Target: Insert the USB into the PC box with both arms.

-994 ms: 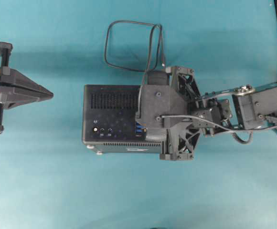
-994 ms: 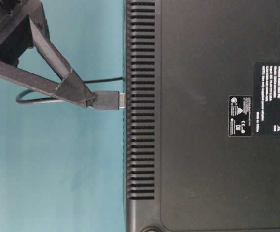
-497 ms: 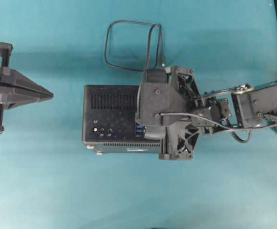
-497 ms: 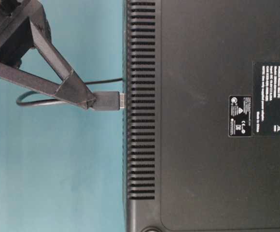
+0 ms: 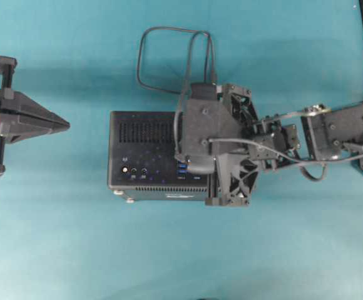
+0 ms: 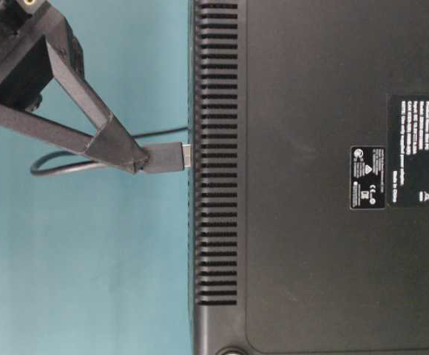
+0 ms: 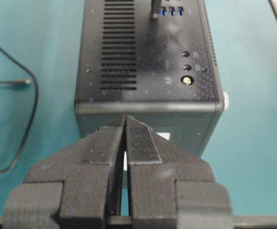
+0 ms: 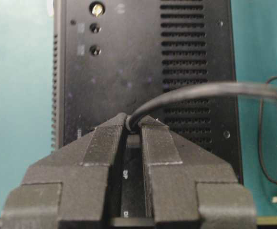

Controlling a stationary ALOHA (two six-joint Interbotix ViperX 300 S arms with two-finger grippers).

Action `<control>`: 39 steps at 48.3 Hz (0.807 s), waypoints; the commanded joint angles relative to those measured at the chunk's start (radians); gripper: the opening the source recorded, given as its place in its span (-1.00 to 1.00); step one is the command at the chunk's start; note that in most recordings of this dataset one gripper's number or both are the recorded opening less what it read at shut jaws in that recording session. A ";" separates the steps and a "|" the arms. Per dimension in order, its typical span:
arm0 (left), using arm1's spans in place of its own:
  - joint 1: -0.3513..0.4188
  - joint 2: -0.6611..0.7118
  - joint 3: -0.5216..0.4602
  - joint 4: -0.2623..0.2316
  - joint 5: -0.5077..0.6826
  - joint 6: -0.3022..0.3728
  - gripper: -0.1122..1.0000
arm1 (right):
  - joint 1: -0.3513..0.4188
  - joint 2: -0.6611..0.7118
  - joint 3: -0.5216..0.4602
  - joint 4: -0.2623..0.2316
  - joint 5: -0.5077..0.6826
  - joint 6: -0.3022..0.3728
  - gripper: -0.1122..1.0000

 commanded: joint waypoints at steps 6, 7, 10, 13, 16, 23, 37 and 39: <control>0.000 -0.002 -0.012 0.002 -0.008 0.000 -0.80 | -0.017 -0.029 0.005 0.017 -0.008 0.008 -0.67; 0.000 -0.002 -0.012 0.002 -0.008 0.000 -0.80 | -0.015 -0.029 0.006 0.023 -0.008 0.008 -0.67; 0.000 0.000 -0.012 0.002 -0.009 0.000 -0.80 | -0.008 -0.026 0.011 0.046 -0.009 0.006 -0.67; 0.000 -0.002 -0.011 0.002 -0.008 0.000 -0.80 | 0.009 -0.023 0.017 0.069 -0.012 0.005 -0.67; 0.000 0.000 -0.011 0.002 -0.008 0.000 -0.80 | 0.028 -0.017 0.021 0.081 -0.023 0.005 -0.67; 0.000 0.002 -0.011 0.002 -0.008 0.000 -0.80 | 0.051 -0.002 0.025 0.091 -0.046 0.006 -0.67; -0.002 0.000 -0.015 0.002 -0.008 0.000 -0.80 | -0.015 -0.006 0.034 0.077 -0.041 0.005 -0.67; 0.000 0.000 -0.017 0.002 -0.008 0.000 -0.80 | -0.026 -0.008 0.037 0.077 -0.040 0.003 -0.67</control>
